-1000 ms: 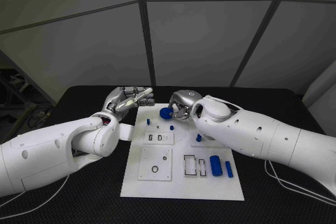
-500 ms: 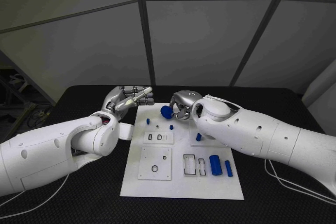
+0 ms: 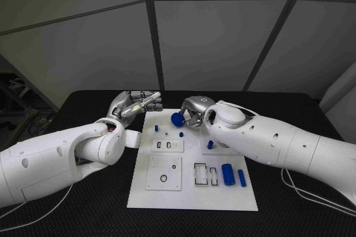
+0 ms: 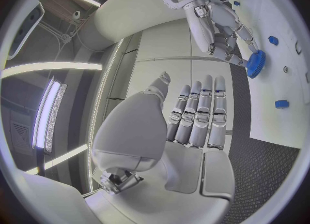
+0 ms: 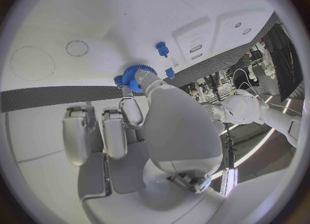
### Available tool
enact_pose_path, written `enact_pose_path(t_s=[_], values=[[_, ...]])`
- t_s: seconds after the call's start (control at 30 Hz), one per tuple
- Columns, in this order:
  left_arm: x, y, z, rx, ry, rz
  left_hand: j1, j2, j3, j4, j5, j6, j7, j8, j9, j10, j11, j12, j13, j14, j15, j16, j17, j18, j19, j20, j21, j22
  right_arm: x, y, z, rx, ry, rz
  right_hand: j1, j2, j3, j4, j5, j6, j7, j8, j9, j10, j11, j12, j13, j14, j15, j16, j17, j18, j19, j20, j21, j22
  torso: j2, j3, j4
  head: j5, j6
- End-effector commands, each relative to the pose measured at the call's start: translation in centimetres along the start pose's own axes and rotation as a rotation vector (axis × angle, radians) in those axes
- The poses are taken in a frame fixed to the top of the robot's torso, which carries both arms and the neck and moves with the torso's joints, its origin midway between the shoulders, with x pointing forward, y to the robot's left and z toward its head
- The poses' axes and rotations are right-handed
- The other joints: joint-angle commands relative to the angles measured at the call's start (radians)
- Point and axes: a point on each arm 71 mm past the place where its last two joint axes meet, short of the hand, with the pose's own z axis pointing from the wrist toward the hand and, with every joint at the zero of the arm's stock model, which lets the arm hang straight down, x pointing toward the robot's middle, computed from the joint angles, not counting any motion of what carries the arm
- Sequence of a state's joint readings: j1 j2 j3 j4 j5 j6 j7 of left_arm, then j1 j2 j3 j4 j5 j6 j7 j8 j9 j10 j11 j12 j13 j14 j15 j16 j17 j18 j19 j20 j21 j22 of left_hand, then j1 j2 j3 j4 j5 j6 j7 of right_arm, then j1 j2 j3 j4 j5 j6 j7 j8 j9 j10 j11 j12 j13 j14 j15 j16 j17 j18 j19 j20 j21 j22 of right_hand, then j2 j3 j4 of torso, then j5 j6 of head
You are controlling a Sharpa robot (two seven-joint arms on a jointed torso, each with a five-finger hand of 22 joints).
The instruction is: Assemble the parts on the task board
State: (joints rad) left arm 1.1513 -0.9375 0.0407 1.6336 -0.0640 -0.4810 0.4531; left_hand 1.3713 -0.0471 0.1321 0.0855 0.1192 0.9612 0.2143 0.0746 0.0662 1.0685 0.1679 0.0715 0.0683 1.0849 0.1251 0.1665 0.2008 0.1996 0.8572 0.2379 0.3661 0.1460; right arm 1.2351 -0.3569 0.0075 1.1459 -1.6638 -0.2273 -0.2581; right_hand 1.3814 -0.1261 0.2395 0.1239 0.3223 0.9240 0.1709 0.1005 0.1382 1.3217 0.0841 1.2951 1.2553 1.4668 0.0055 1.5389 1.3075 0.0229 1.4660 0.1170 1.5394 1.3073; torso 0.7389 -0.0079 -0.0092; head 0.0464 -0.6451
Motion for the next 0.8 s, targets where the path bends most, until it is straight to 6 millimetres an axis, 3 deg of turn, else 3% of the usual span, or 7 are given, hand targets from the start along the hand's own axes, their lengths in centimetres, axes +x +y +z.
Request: enact_pose_path(t_s=[0.03,0.8], values=[[0.15,-0.16,0.07,0.01,0.015,0.001,0.001,0.007,-0.002,-0.006,-0.005,-0.002,0.007,-0.005,-0.001,-0.008,0.002,-0.006,-0.001,-0.009,0.0,-0.005,0.001,-0.018,-0.007,0.0,-0.006,-0.001,-0.24,0.01,-0.05,-0.001,-0.021,-0.001,-0.014,-0.001,0.005,0.003,-0.007,-0.001,0.001,-0.004,0.0,0.002,0.001,0.005,0.002,0.087,0.007,0.002,0.187,-0.006,0.048,0.006,0.0,0.195,0.0,0.0001,-0.0007,-0.001,0.0],[0.05,-0.1,0.13,0.007,0.013,0.002,0.001,0.008,-0.001,-0.008,-0.005,-0.003,0.008,-0.006,-0.001,-0.01,0.002,-0.006,-0.001,-0.01,0.001,-0.008,0.002,-0.018,-0.008,0.001,-0.007,-0.002,-0.61,-0.05,-0.39,-0.016,-0.065,0.033,-0.043,-0.013,-0.012,0.017,-0.025,-0.012,0.002,-0.015,-0.001,0.004,0.003,0.008,0.004,0.087,0.01,0.002,0.188,-0.006,0.049,0.01,0.0,0.196,0.0,-0.0004,0.001,-0.005,0.001]])
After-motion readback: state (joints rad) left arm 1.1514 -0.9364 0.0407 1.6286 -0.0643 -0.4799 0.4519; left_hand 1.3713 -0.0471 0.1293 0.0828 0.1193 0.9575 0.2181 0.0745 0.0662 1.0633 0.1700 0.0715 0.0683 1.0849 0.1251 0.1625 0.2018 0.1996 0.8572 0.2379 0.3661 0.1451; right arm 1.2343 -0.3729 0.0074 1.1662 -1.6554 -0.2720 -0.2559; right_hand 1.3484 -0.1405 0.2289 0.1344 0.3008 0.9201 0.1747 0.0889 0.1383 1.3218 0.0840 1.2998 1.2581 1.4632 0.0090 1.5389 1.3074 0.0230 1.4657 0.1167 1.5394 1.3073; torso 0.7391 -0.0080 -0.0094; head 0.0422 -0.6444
